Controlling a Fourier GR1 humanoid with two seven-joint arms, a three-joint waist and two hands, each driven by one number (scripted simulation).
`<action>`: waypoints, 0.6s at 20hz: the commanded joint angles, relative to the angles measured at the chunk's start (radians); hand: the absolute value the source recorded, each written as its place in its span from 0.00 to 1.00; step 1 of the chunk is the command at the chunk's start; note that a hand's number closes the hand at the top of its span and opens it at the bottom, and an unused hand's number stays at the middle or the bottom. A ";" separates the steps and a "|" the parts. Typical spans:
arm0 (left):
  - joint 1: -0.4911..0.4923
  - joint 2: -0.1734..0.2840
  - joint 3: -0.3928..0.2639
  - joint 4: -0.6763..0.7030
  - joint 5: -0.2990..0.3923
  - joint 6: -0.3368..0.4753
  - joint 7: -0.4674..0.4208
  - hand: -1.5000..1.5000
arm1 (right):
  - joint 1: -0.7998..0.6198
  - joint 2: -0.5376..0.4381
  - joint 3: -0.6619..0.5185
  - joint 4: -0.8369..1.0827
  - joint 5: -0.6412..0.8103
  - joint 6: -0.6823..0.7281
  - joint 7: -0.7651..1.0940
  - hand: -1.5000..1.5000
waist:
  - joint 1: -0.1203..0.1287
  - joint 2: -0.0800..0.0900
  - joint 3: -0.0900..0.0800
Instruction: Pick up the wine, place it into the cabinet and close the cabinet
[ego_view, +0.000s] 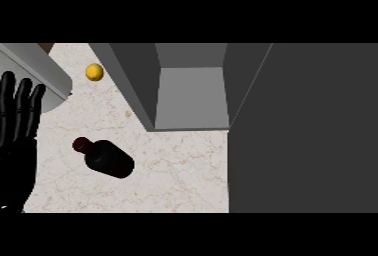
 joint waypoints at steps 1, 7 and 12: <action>0.003 -0.003 0.015 0.052 0.026 -0.027 -0.033 0.00 | 0.111 -0.020 -0.049 -0.116 -0.061 0.042 0.015 0.00 | 0.017 0.000 0.014; 0.192 -0.109 -0.055 -0.033 0.142 -0.021 0.053 0.00 | 0.135 0.015 0.156 -0.155 -0.097 0.124 0.104 0.00 | 0.041 -0.003 0.012; 0.270 -0.113 -0.113 -0.164 0.147 0.029 0.137 0.00 | 0.127 -0.022 0.121 -0.306 -0.189 0.132 0.273 0.00 | 0.027 -0.002 0.013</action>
